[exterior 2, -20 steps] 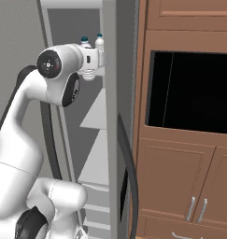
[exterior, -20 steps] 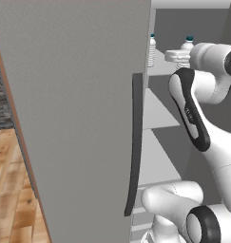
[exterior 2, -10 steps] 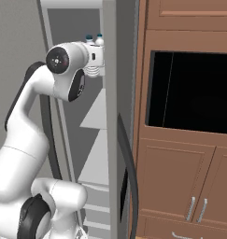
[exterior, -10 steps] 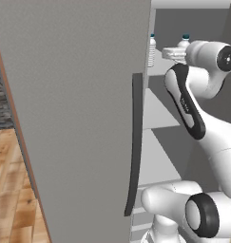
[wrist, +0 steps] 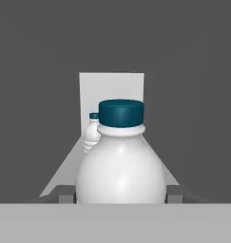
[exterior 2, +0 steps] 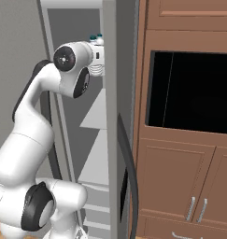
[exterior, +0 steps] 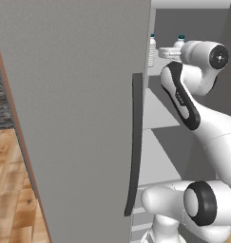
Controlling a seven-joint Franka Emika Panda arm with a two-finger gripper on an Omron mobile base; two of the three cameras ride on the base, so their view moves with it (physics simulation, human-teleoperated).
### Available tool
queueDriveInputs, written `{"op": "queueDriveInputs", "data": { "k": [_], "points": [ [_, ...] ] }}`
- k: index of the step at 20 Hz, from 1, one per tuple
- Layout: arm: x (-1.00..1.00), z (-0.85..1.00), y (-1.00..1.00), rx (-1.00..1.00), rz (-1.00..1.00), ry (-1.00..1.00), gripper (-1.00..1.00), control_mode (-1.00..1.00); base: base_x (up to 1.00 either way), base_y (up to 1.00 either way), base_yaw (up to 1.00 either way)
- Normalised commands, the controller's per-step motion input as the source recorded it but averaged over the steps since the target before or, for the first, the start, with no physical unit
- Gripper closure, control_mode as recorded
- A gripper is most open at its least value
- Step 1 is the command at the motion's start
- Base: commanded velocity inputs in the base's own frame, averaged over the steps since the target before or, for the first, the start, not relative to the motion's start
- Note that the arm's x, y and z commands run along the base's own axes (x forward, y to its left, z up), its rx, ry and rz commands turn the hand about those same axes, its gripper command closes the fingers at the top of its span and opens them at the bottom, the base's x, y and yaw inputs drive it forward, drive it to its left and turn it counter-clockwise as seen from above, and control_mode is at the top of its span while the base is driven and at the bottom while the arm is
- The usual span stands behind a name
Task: Take the bottled waters from the counter and place them in the freezer to freeze. Close the freezer door after placing the bottles.
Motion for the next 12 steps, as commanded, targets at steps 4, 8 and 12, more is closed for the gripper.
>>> {"op": "queueDriveInputs", "data": {
  "k": [4,8,12],
  "points": [
    [0.25,-0.17,0.0,0.0,0.0,0.0,1.0,-1.0,0.0,0.0,0.0],
    [0.2,-0.16,0.0,0.0,0.0,0.0,1.0,-1.0,0.0,0.0,0.0],
    [0.19,-0.06,0.0,0.0,0.0,0.0,1.0,-1.0,0.0,0.0,0.0]
  ]
}}
